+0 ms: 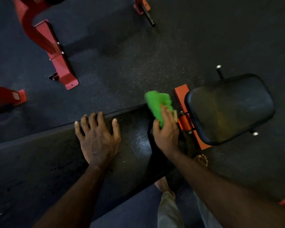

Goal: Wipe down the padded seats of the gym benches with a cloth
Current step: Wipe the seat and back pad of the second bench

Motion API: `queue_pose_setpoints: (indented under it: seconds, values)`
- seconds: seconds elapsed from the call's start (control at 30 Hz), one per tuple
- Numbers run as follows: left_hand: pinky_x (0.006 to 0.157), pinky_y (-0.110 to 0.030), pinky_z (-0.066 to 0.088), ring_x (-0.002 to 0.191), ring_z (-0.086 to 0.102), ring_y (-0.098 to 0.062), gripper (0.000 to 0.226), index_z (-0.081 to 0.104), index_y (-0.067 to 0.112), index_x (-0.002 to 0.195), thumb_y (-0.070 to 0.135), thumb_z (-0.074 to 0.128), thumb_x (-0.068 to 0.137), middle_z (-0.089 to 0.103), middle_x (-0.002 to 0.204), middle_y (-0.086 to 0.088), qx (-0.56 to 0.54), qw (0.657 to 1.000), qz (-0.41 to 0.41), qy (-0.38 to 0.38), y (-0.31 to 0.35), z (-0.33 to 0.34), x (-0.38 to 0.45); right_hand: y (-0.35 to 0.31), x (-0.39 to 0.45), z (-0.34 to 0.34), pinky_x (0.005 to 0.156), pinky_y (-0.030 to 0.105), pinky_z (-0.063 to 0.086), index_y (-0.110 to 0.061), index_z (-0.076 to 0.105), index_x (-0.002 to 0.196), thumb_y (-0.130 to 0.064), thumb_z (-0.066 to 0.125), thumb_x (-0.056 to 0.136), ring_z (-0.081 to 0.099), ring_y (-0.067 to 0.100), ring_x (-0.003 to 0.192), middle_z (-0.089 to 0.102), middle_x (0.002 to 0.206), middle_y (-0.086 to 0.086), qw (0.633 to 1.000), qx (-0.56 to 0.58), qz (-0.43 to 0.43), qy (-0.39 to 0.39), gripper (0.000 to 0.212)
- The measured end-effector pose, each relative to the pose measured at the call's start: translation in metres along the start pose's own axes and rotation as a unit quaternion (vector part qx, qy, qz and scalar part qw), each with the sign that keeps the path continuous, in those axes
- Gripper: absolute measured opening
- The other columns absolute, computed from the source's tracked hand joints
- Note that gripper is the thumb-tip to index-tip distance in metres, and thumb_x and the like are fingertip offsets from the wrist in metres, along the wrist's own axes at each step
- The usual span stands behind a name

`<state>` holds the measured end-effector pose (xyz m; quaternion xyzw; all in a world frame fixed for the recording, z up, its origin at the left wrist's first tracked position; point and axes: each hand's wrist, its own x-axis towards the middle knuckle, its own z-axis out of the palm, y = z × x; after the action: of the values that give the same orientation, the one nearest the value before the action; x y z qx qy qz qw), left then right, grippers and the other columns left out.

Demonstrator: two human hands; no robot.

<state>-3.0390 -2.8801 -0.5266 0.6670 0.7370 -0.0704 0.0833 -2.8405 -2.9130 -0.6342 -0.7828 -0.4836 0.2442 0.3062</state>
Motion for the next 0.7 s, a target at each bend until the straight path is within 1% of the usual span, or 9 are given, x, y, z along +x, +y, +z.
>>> queue_pose_setpoints:
  seconds: [0.07, 0.17, 0.2, 0.33, 0.47, 0.53, 0.6, 0.67, 0.7]
  values:
    - [0.123, -0.058, 0.015, 0.147, 0.031, -0.036, 0.060, 0.046, 0.016, 0.146, 0.057, 0.038, 0.104, 0.046, 0.150, -0.012, 0.003, 1.000, -0.003, 0.000, 0.001, 0.000, 0.001, 0.022, -0.010, -0.012, 0.123, 0.034, 0.029, -0.014, 0.050, 0.152, -0.022, 0.058, 0.093, 0.041, 0.022, 0.148, 0.049, 0.156, 0.007, 0.998, -0.006, -0.049, -0.044, 0.060]
    - [0.124, -0.057, 0.015, 0.146, 0.032, -0.034, 0.060, 0.046, 0.016, 0.145, 0.058, 0.037, 0.104, 0.047, 0.148, -0.011, 0.008, 1.000, -0.007, 0.007, 0.001, 0.001, 0.000, 0.035, -0.008, -0.016, 0.109, 0.042, 0.042, -0.007, 0.058, 0.143, -0.032, 0.051, 0.089, 0.053, 0.036, 0.136, 0.057, 0.145, 0.018, 0.967, 0.018, 0.248, 0.058, 0.060]
    - [0.124, -0.057, 0.015, 0.146, 0.032, -0.034, 0.060, 0.046, 0.016, 0.145, 0.058, 0.037, 0.104, 0.047, 0.148, -0.011, 0.006, 1.000, -0.005, 0.006, 0.001, 0.001, 0.000, 0.030, -0.012, -0.014, 0.109, 0.044, 0.042, -0.006, 0.058, 0.142, -0.032, 0.049, 0.088, 0.052, 0.038, 0.136, 0.057, 0.144, 0.019, 0.961, 0.019, 0.269, 0.066, 0.060]
    - [0.124, -0.056, 0.014, 0.146, 0.032, -0.035, 0.060, 0.047, 0.015, 0.145, 0.057, 0.036, 0.104, 0.047, 0.148, -0.012, 0.006, 1.000, -0.007, 0.010, 0.003, 0.000, 0.001, 0.040, -0.054, -0.025, 0.123, 0.037, 0.029, -0.014, 0.048, 0.153, -0.027, 0.053, 0.093, 0.033, 0.027, 0.153, 0.045, 0.159, 0.007, 0.998, -0.021, 0.048, -0.032, 0.061]
    - [0.124, -0.055, 0.014, 0.144, 0.033, -0.034, 0.059, 0.049, 0.015, 0.143, 0.057, 0.036, 0.103, 0.049, 0.146, -0.011, 0.010, 1.000, -0.010, 0.020, 0.001, 0.003, 0.001, 0.045, -0.068, -0.031, 0.117, 0.047, 0.037, 0.000, 0.049, 0.148, -0.043, 0.039, 0.088, 0.045, 0.040, 0.142, 0.049, 0.151, 0.025, 0.951, 0.024, 0.300, 0.078, 0.074]
    - [0.124, -0.055, 0.015, 0.144, 0.034, -0.035, 0.059, 0.050, 0.015, 0.142, 0.057, 0.036, 0.104, 0.050, 0.145, -0.012, 0.008, 1.000, -0.007, 0.018, -0.001, 0.004, 0.002, 0.014, -0.074, -0.023, 0.120, 0.047, 0.035, -0.002, 0.050, 0.148, -0.033, 0.046, 0.090, 0.041, 0.036, 0.146, 0.048, 0.153, 0.022, 0.971, 0.007, 0.229, 0.071, 0.066]
    - [0.124, -0.055, 0.015, 0.144, 0.035, -0.036, 0.059, 0.050, 0.015, 0.142, 0.057, 0.036, 0.103, 0.050, 0.145, -0.012, 0.009, 1.000, -0.008, 0.022, 0.000, 0.005, 0.001, -0.013, -0.090, -0.018, 0.124, 0.039, 0.028, -0.011, 0.048, 0.153, -0.024, 0.054, 0.091, 0.031, 0.024, 0.153, 0.044, 0.159, 0.009, 0.999, 0.017, 0.028, -0.010, 0.064]
    - [0.124, -0.055, 0.015, 0.144, 0.035, -0.035, 0.058, 0.051, 0.015, 0.142, 0.056, 0.037, 0.103, 0.050, 0.145, -0.012, 0.012, 1.000, -0.014, 0.024, 0.001, 0.005, 0.002, -0.019, -0.086, -0.019, 0.124, 0.038, 0.028, -0.015, 0.047, 0.154, -0.025, 0.056, 0.089, 0.032, 0.020, 0.153, 0.044, 0.160, 0.004, 0.991, 0.024, -0.103, -0.079, 0.066]
    - [0.124, -0.054, 0.015, 0.144, 0.035, -0.035, 0.058, 0.050, 0.015, 0.142, 0.057, 0.036, 0.103, 0.050, 0.146, -0.012, 0.012, 1.000, -0.014, 0.024, 0.000, 0.005, 0.001, -0.015, -0.079, -0.016, 0.123, 0.041, 0.031, -0.013, 0.049, 0.153, -0.025, 0.057, 0.088, 0.035, 0.021, 0.152, 0.047, 0.158, 0.004, 0.990, 0.013, -0.117, -0.073, 0.066]
